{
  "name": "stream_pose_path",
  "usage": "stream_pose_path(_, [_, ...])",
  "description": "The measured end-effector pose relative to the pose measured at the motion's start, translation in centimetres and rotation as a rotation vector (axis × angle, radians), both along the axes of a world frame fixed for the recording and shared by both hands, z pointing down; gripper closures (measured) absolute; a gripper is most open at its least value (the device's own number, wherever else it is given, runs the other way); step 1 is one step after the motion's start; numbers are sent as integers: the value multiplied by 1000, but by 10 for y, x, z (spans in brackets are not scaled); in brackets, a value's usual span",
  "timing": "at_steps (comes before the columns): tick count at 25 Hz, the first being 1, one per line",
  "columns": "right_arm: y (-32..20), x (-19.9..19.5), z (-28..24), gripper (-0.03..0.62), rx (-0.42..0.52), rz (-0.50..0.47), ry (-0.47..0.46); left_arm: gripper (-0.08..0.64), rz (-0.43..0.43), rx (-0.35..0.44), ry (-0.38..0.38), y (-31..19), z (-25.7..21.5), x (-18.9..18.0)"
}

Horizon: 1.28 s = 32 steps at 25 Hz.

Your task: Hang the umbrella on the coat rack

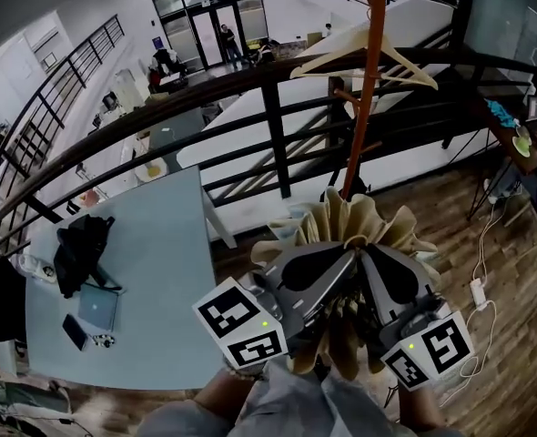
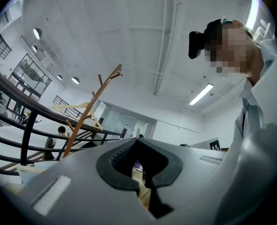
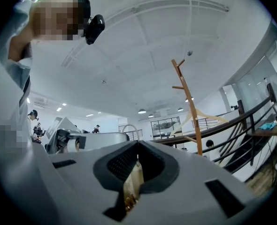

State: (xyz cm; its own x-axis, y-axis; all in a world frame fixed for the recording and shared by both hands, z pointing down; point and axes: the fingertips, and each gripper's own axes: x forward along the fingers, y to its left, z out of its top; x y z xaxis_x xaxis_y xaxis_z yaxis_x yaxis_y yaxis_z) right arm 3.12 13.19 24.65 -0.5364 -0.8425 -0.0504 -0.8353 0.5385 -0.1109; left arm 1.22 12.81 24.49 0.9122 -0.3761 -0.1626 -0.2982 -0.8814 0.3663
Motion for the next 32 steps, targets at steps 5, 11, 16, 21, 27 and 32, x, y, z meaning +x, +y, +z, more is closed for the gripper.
stream_pose_path(5, [-41, -2, 3, 588, -8, -1, -8, 557, 9, -3, -15, -40, 3, -1])
stream_pose_path(11, [-79, -3, 5, 588, -9, 4, -6, 557, 12, -5, -7, -79, 5, -3])
stream_pose_path(16, [-103, -2, 4, 588, -3, 21, -7, 557, 19, 6, -1, -102, 4, -2])
stream_pose_path(21, [-120, 3, 5, 588, -6, 36, -7, 557, 29, 5, -5, -119, 6, 2])
stream_pose_path(27, [-137, 6, 6, 588, -8, 39, 5, 557, 28, -3, 0, -137, 8, 4])
stream_pose_path(32, [-156, 11, 10, 588, -13, 21, 2, 557, 19, -6, -3, -156, 12, 9])
